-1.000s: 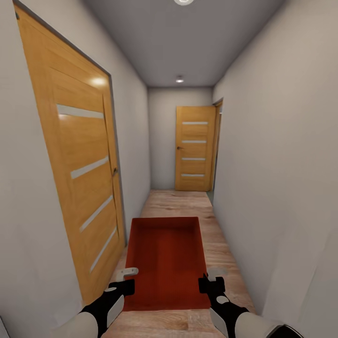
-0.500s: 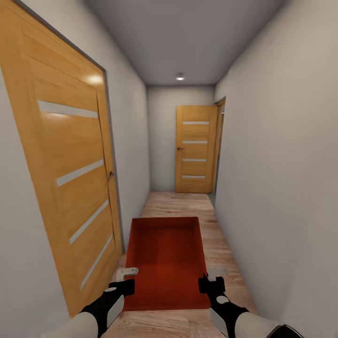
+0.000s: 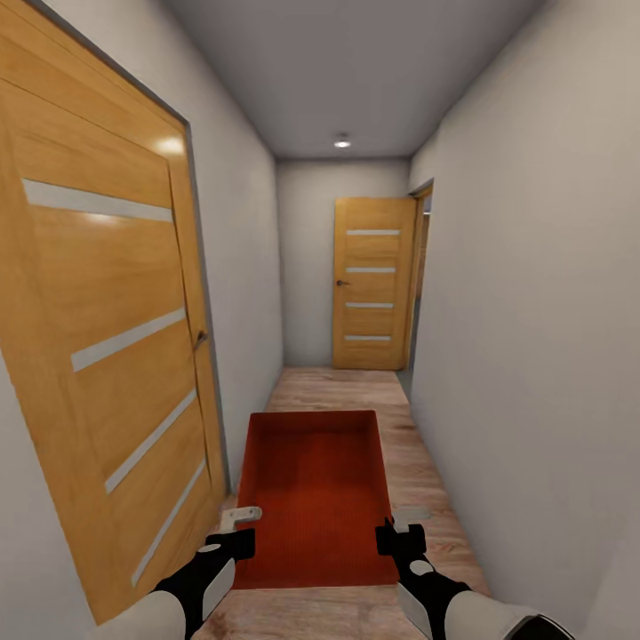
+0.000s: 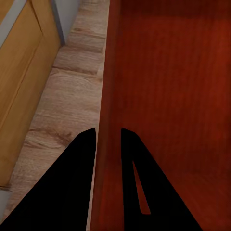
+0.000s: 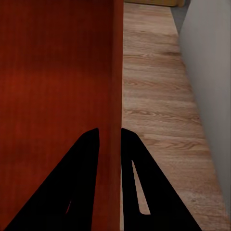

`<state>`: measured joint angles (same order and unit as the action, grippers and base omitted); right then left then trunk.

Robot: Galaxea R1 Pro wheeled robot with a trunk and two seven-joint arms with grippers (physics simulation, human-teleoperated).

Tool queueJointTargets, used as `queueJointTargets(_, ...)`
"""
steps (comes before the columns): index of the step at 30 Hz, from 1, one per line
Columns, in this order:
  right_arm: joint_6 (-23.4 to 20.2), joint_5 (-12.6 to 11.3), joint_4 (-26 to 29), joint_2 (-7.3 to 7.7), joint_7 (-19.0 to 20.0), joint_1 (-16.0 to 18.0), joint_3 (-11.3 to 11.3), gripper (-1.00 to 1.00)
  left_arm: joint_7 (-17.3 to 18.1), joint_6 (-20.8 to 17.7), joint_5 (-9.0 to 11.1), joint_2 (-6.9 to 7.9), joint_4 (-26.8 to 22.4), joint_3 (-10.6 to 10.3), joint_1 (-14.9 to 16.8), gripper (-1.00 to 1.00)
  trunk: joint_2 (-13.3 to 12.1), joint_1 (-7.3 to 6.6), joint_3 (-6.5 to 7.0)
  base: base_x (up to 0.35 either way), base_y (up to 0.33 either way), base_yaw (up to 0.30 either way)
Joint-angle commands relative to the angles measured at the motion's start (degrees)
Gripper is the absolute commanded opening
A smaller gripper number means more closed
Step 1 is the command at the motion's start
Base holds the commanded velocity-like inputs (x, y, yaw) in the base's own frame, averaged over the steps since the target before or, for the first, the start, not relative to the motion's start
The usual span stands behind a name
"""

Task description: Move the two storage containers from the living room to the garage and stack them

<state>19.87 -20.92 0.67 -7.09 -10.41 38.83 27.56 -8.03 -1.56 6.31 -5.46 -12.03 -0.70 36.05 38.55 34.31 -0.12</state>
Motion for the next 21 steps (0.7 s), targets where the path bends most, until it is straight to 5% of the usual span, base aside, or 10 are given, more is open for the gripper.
queueJointTargets(1, -0.1, 0.27, 0.03, -0.03, 0.04, 0.01, -3.37, -1.0, -1.11, -0.19, -0.51, 0.54, -0.27, 0.96, -0.01, -1.0, 0.02, 0.05, -0.01, 0.322, 0.0, 0.0)
queueJointTargets(15, -0.1, 0.29, 0.03, -0.03, 0.04, 0.01, -3.34, -1.0, -1.11, -0.19, -0.51, 0.54, -0.27, 0.96, -0.01, -1.0, 0.02, 0.05, -0.01, 0.322, 0.0, 0.0)
queueJointTargets(21, -0.1, 0.27, 0.03, -0.11, 0.04, 0.01, -3.31, -1.0, -1.11, -0.19, -0.51, 0.54, -0.27, 0.96, -0.01, -1.0, 0.02, 0.05, -0.01, 0.322, 0.0, -0.169)
